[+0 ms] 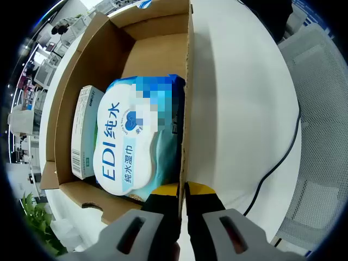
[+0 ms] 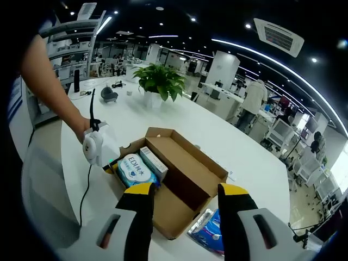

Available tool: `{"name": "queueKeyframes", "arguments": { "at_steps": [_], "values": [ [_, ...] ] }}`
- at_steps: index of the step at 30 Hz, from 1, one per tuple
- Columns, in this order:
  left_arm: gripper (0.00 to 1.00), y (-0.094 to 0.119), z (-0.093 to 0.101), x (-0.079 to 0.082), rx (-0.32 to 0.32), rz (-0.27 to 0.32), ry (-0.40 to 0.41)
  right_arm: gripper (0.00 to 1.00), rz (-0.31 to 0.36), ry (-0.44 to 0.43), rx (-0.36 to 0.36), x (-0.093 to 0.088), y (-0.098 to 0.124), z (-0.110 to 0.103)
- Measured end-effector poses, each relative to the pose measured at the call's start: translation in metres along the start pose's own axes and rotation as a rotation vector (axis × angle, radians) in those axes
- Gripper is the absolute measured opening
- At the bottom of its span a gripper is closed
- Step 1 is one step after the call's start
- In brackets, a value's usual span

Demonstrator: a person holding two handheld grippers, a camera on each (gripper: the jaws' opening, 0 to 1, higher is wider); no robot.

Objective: Operate the shoe box by opening the lid, removing the specified soft item, and placing it in the target area until the item is outside and the box remains undamaged.

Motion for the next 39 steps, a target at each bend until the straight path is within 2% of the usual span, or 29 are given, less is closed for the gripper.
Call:
{"name": "queueKeyframes", "arguments": {
  "at_steps": [4,7,11,15,18,21,23,26,30,31,32,35,39],
  "values": [
    [0.02,0.0,0.0,0.0,0.001,0.0,0.002,0.48,-0.002,0.026,0.017,0.007,-0.006,-0.005],
    [0.02,0.0,0.0,0.0,0.002,0.002,0.004,0.48,0.022,-0.005,0.046,0.015,-0.01,-0.009],
    [0.02,0.001,0.001,0.0,0.005,0.003,0.005,0.48,0.014,-0.008,0.056,0.022,-0.017,-0.01],
    [0.02,0.001,0.001,0.0,0.006,0.003,0.003,0.41,0.025,0.069,0.087,0.032,-0.024,-0.012],
    [0.02,0.002,0.002,0.001,0.003,0.002,0.0,0.41,-0.014,0.088,0.134,0.033,-0.031,-0.014],
    [0.02,0.001,0.001,0.0,-0.001,0.0,0.003,0.4,-0.078,0.169,0.156,0.037,-0.034,-0.01],
    [0.02,0.001,0.002,0.0,0.002,0.001,0.003,0.35,-0.106,0.168,0.184,0.039,-0.039,-0.008],
    [0.02,0.0,0.002,0.0,0.004,0.002,0.005,0.23,-0.135,0.185,0.203,0.042,-0.048,-0.007],
    [0.02,0.001,0.003,0.001,0.006,0.006,0.005,0.24,-0.131,0.139,0.281,0.04,-0.07,-0.017],
    [0.02,0.001,0.003,0.001,0.007,0.007,0.006,0.25,-0.105,0.109,0.294,0.04,-0.077,-0.018],
    [0.02,0.001,0.003,0.001,0.009,0.009,0.007,0.25,-0.123,0.091,0.29,0.035,-0.085,-0.011],
    [0.02,0.002,0.002,0.001,0.013,0.016,0.013,0.26,-0.127,0.109,0.294,0.034,-0.1,-0.007],
    [0.02,0.002,0.002,0.001,0.013,0.019,0.006,0.3,-0.169,0.131,0.334,0.03,-0.112,-0.015]
  ]
}}
Point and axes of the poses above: the point that each gripper's makers call its tool centre point, and the gripper's own axes: y roughly backward along the fingers, z roughly to its right, x roughly out of its top, the point moved 4 cm from there along y, roughly backward along the fingers, and after that the axes turned 15 degrees about x, right-handed, at the moved point
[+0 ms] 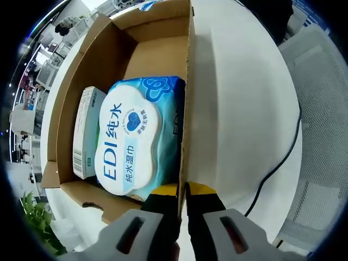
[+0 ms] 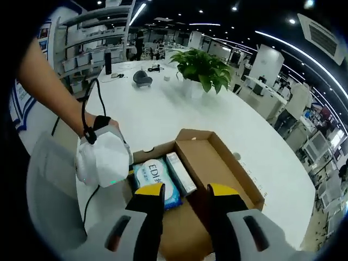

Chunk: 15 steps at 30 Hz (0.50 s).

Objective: Operate the shoe box by opening the lid, removing the specified soft item, and placing it in the target area until the item is outside and the box remains undamaged.

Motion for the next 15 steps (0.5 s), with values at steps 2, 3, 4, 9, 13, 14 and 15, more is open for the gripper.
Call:
{"name": "queueKeyframes", "arguments": {
  "at_steps": [2,3,4,9,13,14,15],
  "values": [
    [0.02,0.0,0.0,0.0,-0.001,0.002,0.0,0.25,-0.012,0.029,0.002,-0.001,-0.004,0.007],
    [0.02,0.0,0.0,0.0,-0.002,0.0,0.0,0.23,-0.018,0.028,-0.003,-0.001,-0.005,0.011],
    [0.02,0.0,0.0,0.0,-0.003,-0.001,0.001,0.23,-0.017,0.017,-0.004,-0.002,-0.005,0.014],
    [0.02,0.0,0.0,0.0,-0.003,0.0,0.0,0.24,-0.028,0.0,0.015,-0.01,-0.021,0.017],
    [0.02,-0.001,0.001,0.001,-0.003,0.003,-0.001,0.26,-0.026,-0.053,-0.008,-0.024,-0.04,0.021],
    [0.02,-0.001,0.001,0.001,-0.004,0.003,0.0,0.27,-0.02,-0.051,-0.004,-0.026,-0.045,0.021],
    [0.02,-0.001,0.001,0.001,-0.004,0.003,-0.001,0.27,-0.02,-0.051,-0.005,-0.027,-0.048,0.02]
  ]
}}
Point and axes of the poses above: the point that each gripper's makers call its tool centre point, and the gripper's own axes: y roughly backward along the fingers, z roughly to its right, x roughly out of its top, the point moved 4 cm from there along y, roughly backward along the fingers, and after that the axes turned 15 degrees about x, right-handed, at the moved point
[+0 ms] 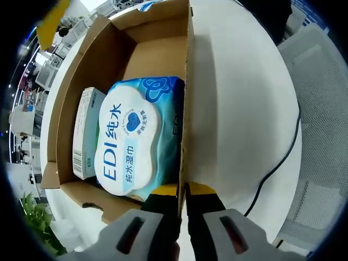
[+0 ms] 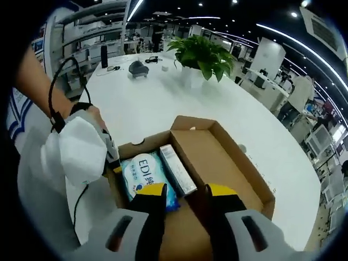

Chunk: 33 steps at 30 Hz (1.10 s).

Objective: Operate the shoe box by opening the lid, removing the specified soft item, and placing it in the target area until the item is outside and the box remains undamaged.

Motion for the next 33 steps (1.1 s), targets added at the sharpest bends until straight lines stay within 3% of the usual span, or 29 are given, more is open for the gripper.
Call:
{"name": "queueKeyframes", "arguments": {
  "at_steps": [8,24,33],
  "values": [
    [0.02,0.0,0.002,0.0,-0.003,-0.001,0.001,0.26,-0.046,0.087,0.019,0.001,-0.022,-0.002],
    [0.02,0.0,0.004,0.0,-0.006,-0.002,-0.001,0.23,-0.057,0.087,0.045,0.002,-0.053,0.001],
    [0.02,0.0,0.004,0.001,-0.005,-0.001,-0.002,0.21,-0.13,0.163,0.048,-0.005,-0.075,0.0]
  ]
}}
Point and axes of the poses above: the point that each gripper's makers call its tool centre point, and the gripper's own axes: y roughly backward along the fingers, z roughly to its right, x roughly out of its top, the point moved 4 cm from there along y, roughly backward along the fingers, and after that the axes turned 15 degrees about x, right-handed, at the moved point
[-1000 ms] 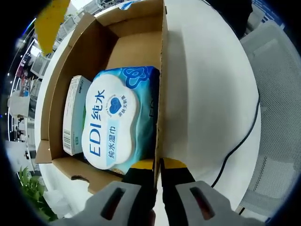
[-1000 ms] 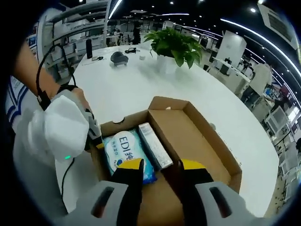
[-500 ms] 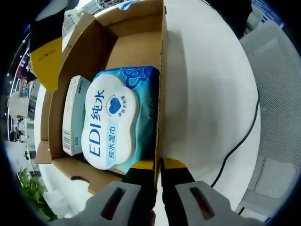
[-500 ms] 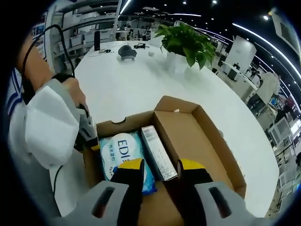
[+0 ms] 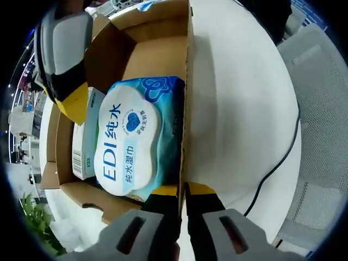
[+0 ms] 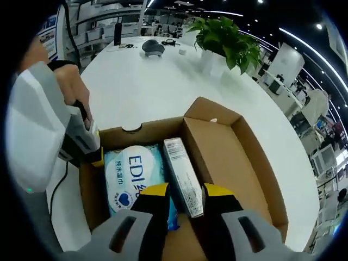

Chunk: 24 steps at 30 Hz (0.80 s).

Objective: Operate the shoe box by opening the lid, removing the specified soft item, and placing it in the target area until the item is outside and the box remains undamaged.

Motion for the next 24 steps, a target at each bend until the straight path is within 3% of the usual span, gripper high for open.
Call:
{"name": "queueKeyframes", "arguments": {
  "at_steps": [6,7,8,10,14,24],
  "values": [
    [0.02,0.0,0.0,-0.001,-0.001,-0.003,-0.004,0.23,-0.021,0.033,-0.006,0.0,-0.01,0.007],
    [0.02,0.0,0.0,-0.001,-0.002,-0.003,-0.003,0.21,-0.017,0.014,0.003,-0.002,-0.013,0.009],
    [0.02,0.0,0.0,-0.001,-0.003,-0.004,-0.003,0.23,-0.022,-0.025,0.055,-0.006,-0.018,0.004],
    [0.02,0.001,0.0,-0.001,-0.004,-0.002,0.002,0.21,-0.028,0.025,0.033,-0.005,-0.017,0.008],
    [0.02,0.001,0.0,-0.002,0.004,0.012,-0.03,0.19,-0.047,0.038,0.039,-0.006,-0.019,0.008],
    [0.02,0.001,-0.005,-0.002,0.003,0.012,-0.027,0.17,-0.034,0.006,0.035,-0.009,-0.016,0.012]
  ]
}}
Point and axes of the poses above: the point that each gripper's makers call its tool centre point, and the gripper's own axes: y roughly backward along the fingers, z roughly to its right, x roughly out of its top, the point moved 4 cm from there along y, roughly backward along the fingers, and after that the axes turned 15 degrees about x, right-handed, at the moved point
